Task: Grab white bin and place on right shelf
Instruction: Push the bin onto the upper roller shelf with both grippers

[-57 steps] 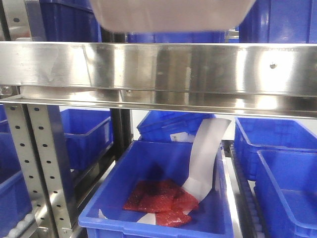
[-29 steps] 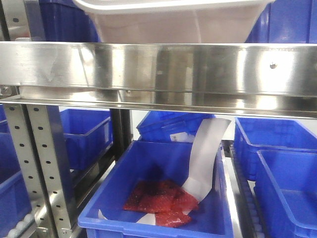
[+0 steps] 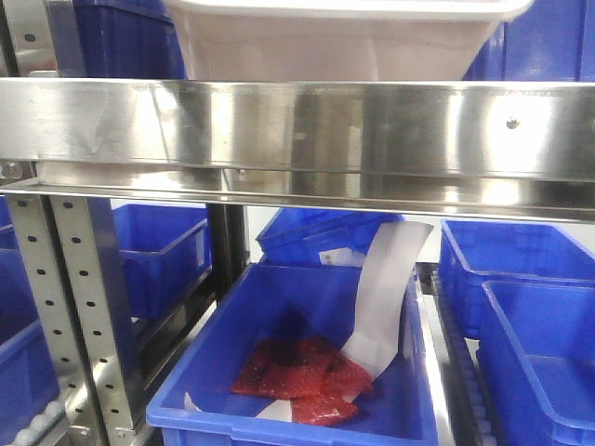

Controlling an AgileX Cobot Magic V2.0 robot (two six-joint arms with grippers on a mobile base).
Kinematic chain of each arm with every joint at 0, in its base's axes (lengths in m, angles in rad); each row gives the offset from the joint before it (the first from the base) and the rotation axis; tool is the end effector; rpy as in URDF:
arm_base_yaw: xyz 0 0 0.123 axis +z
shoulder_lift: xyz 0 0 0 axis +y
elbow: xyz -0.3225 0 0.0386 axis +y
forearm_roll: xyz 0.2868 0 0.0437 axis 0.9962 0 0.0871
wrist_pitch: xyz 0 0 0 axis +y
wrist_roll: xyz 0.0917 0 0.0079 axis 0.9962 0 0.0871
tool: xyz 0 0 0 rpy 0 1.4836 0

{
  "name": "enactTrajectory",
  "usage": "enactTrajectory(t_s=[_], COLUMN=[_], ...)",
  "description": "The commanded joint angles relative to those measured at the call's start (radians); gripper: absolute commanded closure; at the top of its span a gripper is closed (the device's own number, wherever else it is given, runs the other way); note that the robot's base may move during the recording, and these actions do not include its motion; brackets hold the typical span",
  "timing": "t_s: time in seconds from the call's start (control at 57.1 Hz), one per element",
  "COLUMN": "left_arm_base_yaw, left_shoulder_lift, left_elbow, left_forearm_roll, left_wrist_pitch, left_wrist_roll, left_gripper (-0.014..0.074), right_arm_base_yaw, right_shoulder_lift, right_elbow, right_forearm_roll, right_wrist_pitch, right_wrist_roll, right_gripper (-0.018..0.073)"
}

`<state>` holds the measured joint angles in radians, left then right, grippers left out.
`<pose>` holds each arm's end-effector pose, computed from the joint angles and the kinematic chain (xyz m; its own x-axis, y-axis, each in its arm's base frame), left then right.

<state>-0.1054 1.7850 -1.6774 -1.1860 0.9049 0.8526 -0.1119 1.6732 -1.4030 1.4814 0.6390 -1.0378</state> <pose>0.4427 -0.1144 0.4142 -0.5416 -0.0373 -0.8398 0.6512 0.6130 -0.4473 0.4345 0.0063 0.3872 -0.4211 0.3787 -0.8242 -0.3396 0.7767 0.5304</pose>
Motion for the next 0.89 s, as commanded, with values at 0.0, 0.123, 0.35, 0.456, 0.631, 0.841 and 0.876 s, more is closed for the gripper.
enactTrajectory(t_s=[0.0, 0.123, 0.35, 0.456, 0.631, 0.841, 0.876], left_arm_base_yaw=[0.008, 0.028, 0.061, 0.061, 0.061, 0.061, 0.061], left_shoulder_lift=[-0.049, -0.049, -0.092, -0.125, -0.16, -0.198, -0.202], left_elbow=[-0.035, -0.037, -0.069, -0.09, -0.124, -0.126, -0.126], left_forearm_roll=[-0.048, -0.045, -0.056, -0.059, -0.093, -0.073, -0.059], left_wrist_pitch=[-0.051, -0.051, 0.072, 0.134, 0.279, 0.339, 0.33], left_wrist_roll=[0.007, 0.007, 0.007, 0.007, 0.007, -0.015, -0.038], left_gripper=[0.0108, 0.0108, 0.0132, 0.0174, 0.0283, 0.0705, 0.0733], right_arm_base_yaw=[0.0, -0.007, -0.031, -0.031, -0.031, -0.031, -0.031], right_shoulder_lift=[-0.05, -0.062, -0.139, -0.189, -0.267, -0.338, -0.347], right_elbow=[-0.038, -0.038, -0.038, -0.038, -0.038, -0.036, -0.033], right_forearm_roll=[0.019, 0.004, 0.003, 0.003, 0.003, -0.032, -0.053], right_wrist_pitch=[-0.062, -0.114, -0.08, -0.041, 0.039, 0.147, 0.154], right_wrist_roll=[-0.044, -0.063, -0.063, -0.063, -0.048, 0.008, 0.033], right_gripper=[-0.0076, -0.0076, -0.0076, -0.0065, 0.0122, 0.0496, 0.048])
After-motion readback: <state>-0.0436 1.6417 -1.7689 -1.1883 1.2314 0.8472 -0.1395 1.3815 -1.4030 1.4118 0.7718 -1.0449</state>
